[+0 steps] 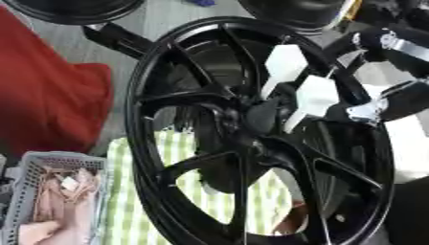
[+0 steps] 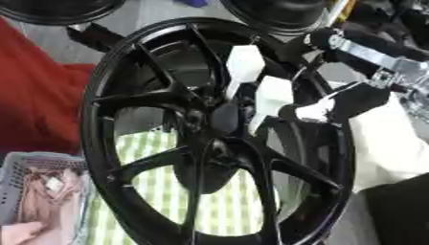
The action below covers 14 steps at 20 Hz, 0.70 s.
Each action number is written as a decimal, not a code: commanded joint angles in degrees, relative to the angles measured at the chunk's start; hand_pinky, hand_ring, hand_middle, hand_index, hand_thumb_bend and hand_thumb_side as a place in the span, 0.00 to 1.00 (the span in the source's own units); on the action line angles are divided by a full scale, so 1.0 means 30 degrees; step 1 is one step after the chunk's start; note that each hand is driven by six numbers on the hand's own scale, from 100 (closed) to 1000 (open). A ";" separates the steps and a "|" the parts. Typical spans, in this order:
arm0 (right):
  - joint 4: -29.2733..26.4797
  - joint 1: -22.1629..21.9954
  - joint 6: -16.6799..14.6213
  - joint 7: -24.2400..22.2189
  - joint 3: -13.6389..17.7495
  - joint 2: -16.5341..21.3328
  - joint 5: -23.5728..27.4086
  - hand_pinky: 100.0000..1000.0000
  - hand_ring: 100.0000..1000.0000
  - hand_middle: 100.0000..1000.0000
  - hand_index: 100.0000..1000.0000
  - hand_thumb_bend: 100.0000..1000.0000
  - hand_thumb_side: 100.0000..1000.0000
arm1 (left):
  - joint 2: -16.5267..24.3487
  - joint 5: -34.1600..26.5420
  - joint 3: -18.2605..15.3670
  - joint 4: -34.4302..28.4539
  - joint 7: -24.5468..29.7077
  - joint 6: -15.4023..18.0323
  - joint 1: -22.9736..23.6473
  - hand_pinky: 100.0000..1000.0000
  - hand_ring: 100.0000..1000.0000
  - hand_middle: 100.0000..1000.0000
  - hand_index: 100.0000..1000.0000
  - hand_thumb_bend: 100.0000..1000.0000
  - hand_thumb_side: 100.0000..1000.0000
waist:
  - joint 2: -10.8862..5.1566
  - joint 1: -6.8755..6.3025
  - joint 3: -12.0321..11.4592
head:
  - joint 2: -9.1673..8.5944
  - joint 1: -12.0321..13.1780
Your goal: Pull the pin out of the wheel hub.
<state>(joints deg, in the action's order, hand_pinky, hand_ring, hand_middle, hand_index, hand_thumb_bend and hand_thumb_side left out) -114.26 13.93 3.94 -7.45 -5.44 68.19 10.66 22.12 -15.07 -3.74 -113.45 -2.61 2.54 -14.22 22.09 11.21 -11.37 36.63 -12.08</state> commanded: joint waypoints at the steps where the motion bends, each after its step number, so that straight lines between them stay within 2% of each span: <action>1: -0.0112 0.0157 0.0049 0.0195 0.0101 0.0341 0.0046 0.59 0.82 0.72 0.80 0.50 0.19 | 0.0050 0.0065 0.0005 -0.0380 0.0003 -0.0026 -0.0200 1.00 0.63 0.59 0.83 0.00 0.66 | -0.0250 -0.0106 -0.0014 | -0.0104 0.0041; 14: -0.0112 0.0102 0.0229 0.0575 -0.0250 -0.0052 -0.0060 0.58 0.79 0.67 0.77 0.51 0.15 | -0.0077 0.0282 0.0104 -0.0380 0.0041 -0.0164 -0.0222 1.00 0.63 0.59 0.83 0.00 0.66 | 0.0066 0.0029 -0.0215 | -0.0188 0.0064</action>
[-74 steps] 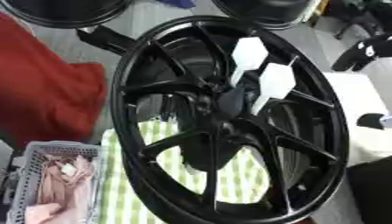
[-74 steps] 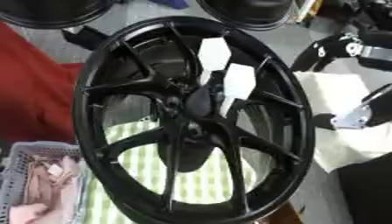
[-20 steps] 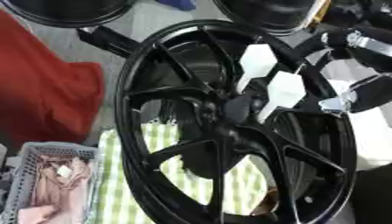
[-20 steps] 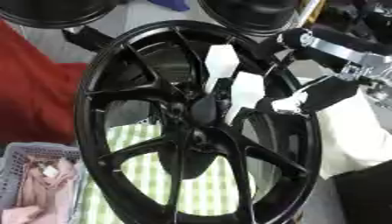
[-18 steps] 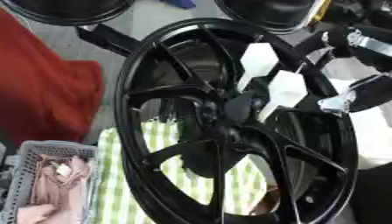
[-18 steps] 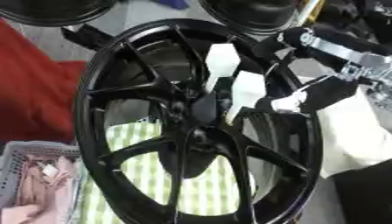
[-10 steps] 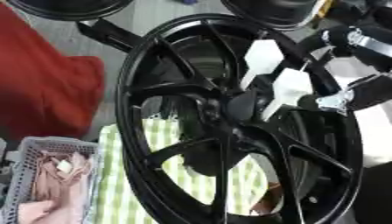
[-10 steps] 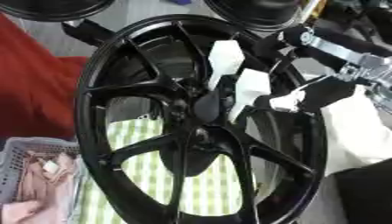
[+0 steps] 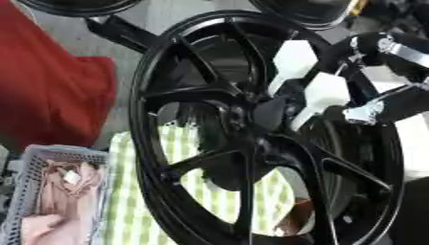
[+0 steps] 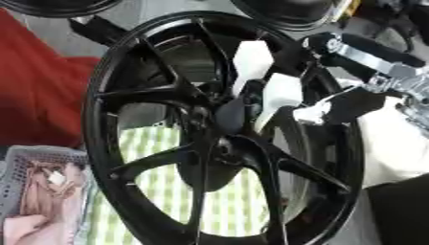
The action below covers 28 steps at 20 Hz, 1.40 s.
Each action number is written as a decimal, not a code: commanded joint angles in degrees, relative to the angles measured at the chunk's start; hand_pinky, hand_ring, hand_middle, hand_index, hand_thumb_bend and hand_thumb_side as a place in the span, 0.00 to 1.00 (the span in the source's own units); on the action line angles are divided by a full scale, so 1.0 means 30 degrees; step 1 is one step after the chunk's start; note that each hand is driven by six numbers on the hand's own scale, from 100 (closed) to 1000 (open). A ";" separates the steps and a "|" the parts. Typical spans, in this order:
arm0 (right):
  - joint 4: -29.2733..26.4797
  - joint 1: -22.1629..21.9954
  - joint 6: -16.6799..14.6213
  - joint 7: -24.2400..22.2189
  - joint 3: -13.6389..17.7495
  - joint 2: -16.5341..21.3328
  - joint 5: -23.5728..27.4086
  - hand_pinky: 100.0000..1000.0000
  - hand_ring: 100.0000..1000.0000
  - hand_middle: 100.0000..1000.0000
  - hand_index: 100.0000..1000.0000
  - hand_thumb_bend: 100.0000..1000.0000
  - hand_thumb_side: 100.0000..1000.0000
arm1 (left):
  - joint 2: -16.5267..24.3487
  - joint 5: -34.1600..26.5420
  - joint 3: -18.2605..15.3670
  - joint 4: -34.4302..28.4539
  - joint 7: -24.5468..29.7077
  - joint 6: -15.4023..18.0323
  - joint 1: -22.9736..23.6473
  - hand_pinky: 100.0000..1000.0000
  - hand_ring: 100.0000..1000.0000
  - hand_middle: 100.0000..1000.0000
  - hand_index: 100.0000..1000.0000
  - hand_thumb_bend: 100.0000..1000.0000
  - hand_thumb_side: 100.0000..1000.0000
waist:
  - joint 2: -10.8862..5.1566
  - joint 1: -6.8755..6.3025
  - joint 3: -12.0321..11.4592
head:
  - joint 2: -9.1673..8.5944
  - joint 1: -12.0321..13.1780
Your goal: Pull the pin out of the wheel hub.
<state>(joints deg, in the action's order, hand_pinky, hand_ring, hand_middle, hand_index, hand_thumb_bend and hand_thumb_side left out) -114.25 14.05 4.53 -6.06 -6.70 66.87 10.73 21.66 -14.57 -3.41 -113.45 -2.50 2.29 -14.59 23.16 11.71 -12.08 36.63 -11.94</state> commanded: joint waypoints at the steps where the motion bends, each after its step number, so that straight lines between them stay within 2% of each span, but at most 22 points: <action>1: -0.0113 0.0071 0.0056 0.0114 0.0157 0.0366 -0.0097 0.58 0.79 0.66 0.77 0.51 0.14 | 0.0077 0.0134 -0.0003 -0.0380 0.0003 -0.0089 -0.0102 1.00 0.63 0.59 0.83 0.00 0.66 | -0.0277 -0.0131 0.0022 | -0.0201 0.0020; 8: -0.0113 -0.0111 0.0374 -0.0010 0.0011 0.0168 -0.0387 0.59 0.78 0.64 0.76 0.51 0.10 | 0.0039 0.0180 0.0018 -0.0380 0.0022 -0.0088 -0.0129 1.00 0.63 0.59 0.83 0.00 0.67 | -0.0195 -0.0110 0.0015 | -0.0338 0.0031; 15: -0.0113 -0.0028 0.0441 0.0102 -0.0157 0.0034 0.0157 0.54 0.73 0.56 0.70 0.39 0.14 | -0.0018 0.0234 0.0075 -0.0380 0.0092 -0.0171 -0.0103 1.00 0.63 0.59 0.83 0.00 0.67 | -0.0167 -0.0136 0.0076 | -0.0345 0.0046; 22: -0.0113 0.0218 0.0217 0.0212 -0.0166 0.0082 0.1202 0.52 0.72 0.55 0.70 0.36 0.17 | -0.0050 0.0373 0.0116 -0.0380 0.0163 -0.0234 -0.0052 1.00 0.63 0.59 0.83 0.00 0.67 | -0.0190 -0.0158 0.0153 | -0.0350 0.0103; 26: -0.0113 0.0188 0.0316 0.0235 -0.0118 0.0060 0.1309 0.51 0.72 0.52 0.69 0.33 0.15 | -0.0054 0.0415 0.0124 -0.0380 0.0172 -0.0240 -0.0058 1.00 0.63 0.59 0.83 0.00 0.67 | -0.0172 -0.0157 0.0191 | -0.0368 0.0157; 28: -0.0113 0.0187 0.0329 0.0133 -0.0132 0.0046 0.1278 0.51 0.71 0.48 0.66 0.32 0.07 | -0.0071 0.0412 0.0132 -0.0380 0.0179 -0.0254 -0.0069 1.00 0.63 0.59 0.83 0.00 0.67 | -0.0159 -0.0153 0.0194 | -0.0416 0.0156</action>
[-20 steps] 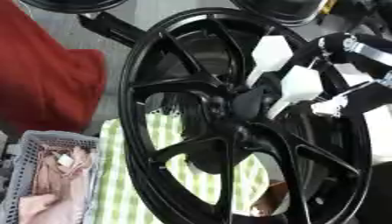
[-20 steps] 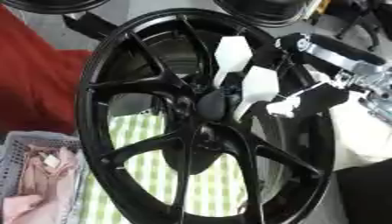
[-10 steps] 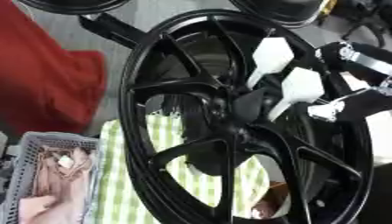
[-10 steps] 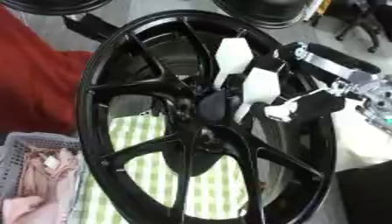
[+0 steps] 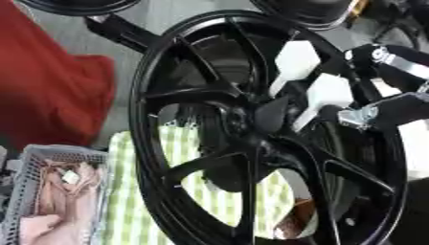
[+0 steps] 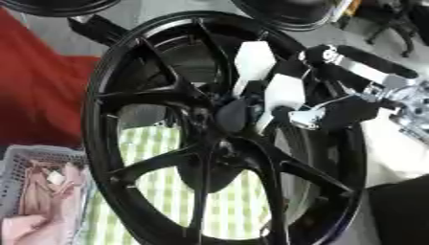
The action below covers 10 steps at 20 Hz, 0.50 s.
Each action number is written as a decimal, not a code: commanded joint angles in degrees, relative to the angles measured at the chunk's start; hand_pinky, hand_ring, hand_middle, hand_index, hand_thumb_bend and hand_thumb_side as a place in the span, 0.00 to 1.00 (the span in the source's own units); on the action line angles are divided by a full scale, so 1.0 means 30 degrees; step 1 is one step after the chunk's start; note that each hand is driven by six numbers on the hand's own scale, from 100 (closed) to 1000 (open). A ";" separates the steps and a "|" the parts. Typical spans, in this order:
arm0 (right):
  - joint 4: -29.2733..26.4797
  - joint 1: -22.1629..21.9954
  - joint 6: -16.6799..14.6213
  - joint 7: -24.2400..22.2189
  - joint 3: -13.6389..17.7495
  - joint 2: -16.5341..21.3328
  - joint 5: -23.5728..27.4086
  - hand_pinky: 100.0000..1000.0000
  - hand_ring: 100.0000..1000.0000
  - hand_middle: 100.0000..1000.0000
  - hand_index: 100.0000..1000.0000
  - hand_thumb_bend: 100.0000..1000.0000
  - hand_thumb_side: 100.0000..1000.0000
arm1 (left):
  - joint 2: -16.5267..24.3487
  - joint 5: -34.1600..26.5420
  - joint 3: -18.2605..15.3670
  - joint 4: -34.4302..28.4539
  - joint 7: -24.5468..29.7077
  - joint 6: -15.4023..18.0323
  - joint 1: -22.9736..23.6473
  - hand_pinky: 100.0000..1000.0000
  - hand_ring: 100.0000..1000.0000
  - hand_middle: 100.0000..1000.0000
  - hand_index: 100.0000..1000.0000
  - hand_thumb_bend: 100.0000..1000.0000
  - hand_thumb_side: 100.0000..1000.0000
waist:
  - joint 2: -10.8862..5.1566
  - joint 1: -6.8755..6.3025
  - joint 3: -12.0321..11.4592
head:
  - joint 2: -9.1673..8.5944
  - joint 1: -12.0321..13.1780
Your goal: Pull the pin out of the wheel hub.
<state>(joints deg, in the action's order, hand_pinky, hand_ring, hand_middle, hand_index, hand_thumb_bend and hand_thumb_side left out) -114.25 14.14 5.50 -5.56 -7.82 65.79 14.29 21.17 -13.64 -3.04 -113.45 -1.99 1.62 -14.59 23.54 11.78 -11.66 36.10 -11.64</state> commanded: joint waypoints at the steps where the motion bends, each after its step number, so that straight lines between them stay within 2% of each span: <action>1: -0.0114 0.0151 0.0010 -0.0116 0.0228 0.0398 0.0048 0.51 0.71 0.48 0.66 0.32 0.06 | 0.0081 0.0105 0.0014 -0.0380 0.0020 -0.0038 -0.0069 1.00 0.63 0.59 0.83 0.00 0.67 | -0.0277 -0.0173 0.0051 | -0.0265 0.0052; 2: -0.0114 0.0136 0.0018 -0.0221 0.0201 0.0392 -0.0029 0.51 0.70 0.43 0.63 0.31 0.00 | 0.0066 0.0109 0.0014 -0.0380 0.0027 -0.0043 -0.0067 1.00 0.63 0.59 0.83 0.00 0.67 | -0.0265 -0.0172 0.0045 | -0.0297 0.0038; 5: -0.0114 0.0130 -0.0016 -0.0477 0.0154 0.0355 -0.0253 0.50 0.67 0.35 0.58 0.27 0.00 | 0.0037 0.0121 0.0013 -0.0380 0.0040 -0.0047 -0.0052 1.00 0.63 0.59 0.83 0.00 0.67 | -0.0236 -0.0180 0.0038 | -0.0354 0.0027; 10: -0.0114 0.0143 0.0038 -0.0533 0.0088 0.0271 -0.0547 0.44 0.57 0.13 0.42 0.16 0.00 | -0.0005 0.0133 0.0061 -0.0380 0.0126 -0.0062 -0.0058 1.00 0.63 0.59 0.83 0.00 0.67 | -0.0177 -0.0169 0.0048 | -0.0425 0.0017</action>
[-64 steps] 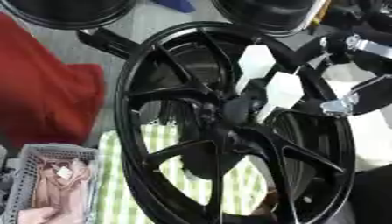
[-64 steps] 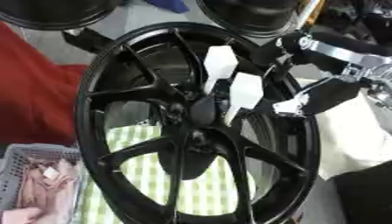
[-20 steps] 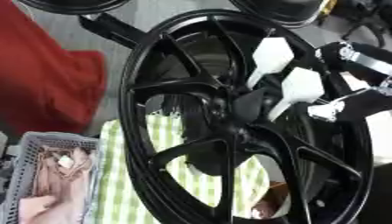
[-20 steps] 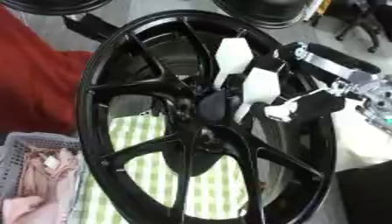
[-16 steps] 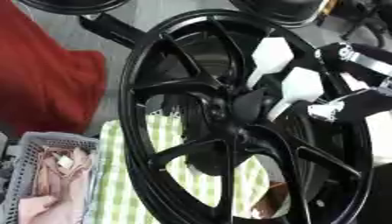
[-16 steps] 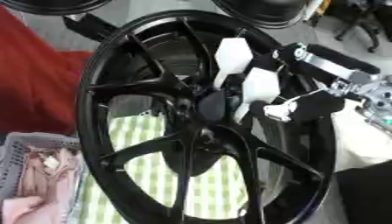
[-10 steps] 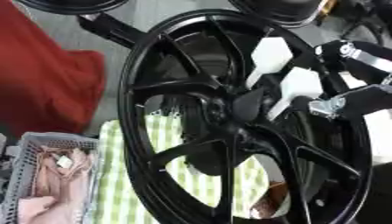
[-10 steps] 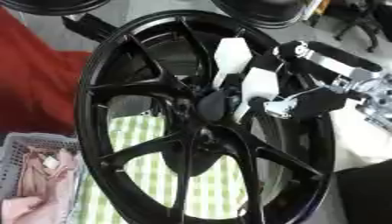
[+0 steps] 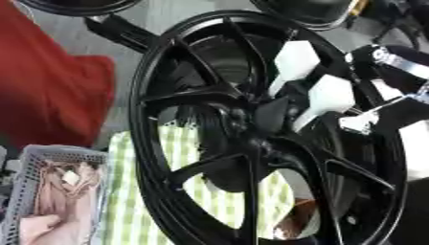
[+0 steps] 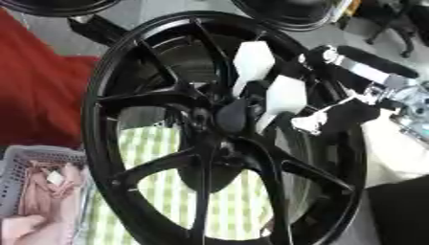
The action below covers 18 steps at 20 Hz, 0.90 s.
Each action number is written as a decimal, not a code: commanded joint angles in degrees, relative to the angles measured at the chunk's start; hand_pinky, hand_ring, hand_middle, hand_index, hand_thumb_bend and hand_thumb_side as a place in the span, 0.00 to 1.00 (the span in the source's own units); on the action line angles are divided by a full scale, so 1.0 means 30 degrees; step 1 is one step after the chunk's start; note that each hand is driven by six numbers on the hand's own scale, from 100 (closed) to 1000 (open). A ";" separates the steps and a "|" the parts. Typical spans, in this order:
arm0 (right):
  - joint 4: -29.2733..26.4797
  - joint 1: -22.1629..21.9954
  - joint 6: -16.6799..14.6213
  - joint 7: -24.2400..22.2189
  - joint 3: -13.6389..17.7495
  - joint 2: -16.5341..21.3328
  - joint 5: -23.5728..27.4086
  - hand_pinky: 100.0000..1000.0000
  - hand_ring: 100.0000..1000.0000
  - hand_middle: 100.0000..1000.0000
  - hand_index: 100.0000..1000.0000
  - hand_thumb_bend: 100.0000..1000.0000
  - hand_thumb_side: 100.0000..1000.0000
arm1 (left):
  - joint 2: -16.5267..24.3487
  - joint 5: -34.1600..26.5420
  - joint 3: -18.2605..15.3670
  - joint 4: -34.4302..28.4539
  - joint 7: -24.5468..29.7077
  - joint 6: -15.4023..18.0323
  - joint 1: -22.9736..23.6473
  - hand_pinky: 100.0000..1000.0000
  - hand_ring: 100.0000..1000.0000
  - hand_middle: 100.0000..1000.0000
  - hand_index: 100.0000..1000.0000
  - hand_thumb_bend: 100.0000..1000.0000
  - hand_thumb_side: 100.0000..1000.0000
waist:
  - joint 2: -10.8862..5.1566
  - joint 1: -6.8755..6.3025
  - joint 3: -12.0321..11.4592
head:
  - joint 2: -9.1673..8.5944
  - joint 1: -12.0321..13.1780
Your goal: Pull the pin out of the wheel hub.
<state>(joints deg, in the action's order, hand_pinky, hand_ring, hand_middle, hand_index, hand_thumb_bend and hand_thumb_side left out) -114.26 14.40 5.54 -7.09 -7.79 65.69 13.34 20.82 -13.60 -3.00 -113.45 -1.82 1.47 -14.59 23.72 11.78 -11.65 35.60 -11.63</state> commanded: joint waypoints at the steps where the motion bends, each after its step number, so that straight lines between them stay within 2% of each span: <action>1: -0.0112 0.0081 0.0018 0.0138 0.0078 0.0280 -0.0160 0.43 0.56 0.11 0.41 0.14 0.00 | 0.0104 0.0121 0.0053 -0.0380 0.0077 -0.0025 -0.0057 1.00 0.63 0.59 0.83 0.00 0.67 | -0.0226 -0.0166 0.0044 | -0.0265 0.0008; 9: -0.0112 0.0197 -0.0248 0.0937 0.0120 0.0277 0.0678 0.39 0.52 0.03 0.30 0.17 0.00 | 0.0056 0.0135 0.0070 -0.0380 0.0112 -0.0072 -0.0039 1.00 0.63 0.59 0.83 0.00 0.68 | -0.0236 -0.0141 -0.0035 | -0.0286 0.0044; 11: -0.0112 0.0129 -0.0347 0.0958 0.0171 0.0271 0.0652 0.36 0.48 0.00 0.26 0.21 0.00 | 0.0042 0.0126 0.0063 -0.0380 0.0104 -0.0078 -0.0037 1.00 0.63 0.59 0.83 0.00 0.68 | -0.0255 -0.0119 -0.0058 | -0.0281 0.0048; 14: -0.0112 0.0102 -0.0739 0.0763 0.0215 0.0314 0.0535 0.22 0.35 0.00 0.18 0.21 0.00 | 0.0045 0.0099 0.0074 -0.0380 0.0127 -0.0082 -0.0043 1.00 0.63 0.59 0.83 0.00 0.68 | -0.0302 -0.0090 -0.0082 | -0.0298 0.0049; 18: -0.0112 0.0074 -0.1134 0.0213 0.0414 0.0433 0.0139 0.23 0.34 0.00 0.16 0.20 0.00 | 0.0061 0.0070 0.0040 -0.0380 0.0125 -0.0075 -0.0018 1.00 0.63 0.59 0.83 0.00 0.68 | -0.0400 -0.0043 -0.0089 | -0.0340 0.0080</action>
<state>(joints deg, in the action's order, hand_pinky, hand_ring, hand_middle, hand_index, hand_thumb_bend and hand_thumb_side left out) -114.22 14.50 2.63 -5.98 -7.72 65.24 14.16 20.65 -13.58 -2.71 -113.45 -1.58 1.23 -14.56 23.87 12.09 -12.00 35.51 -11.48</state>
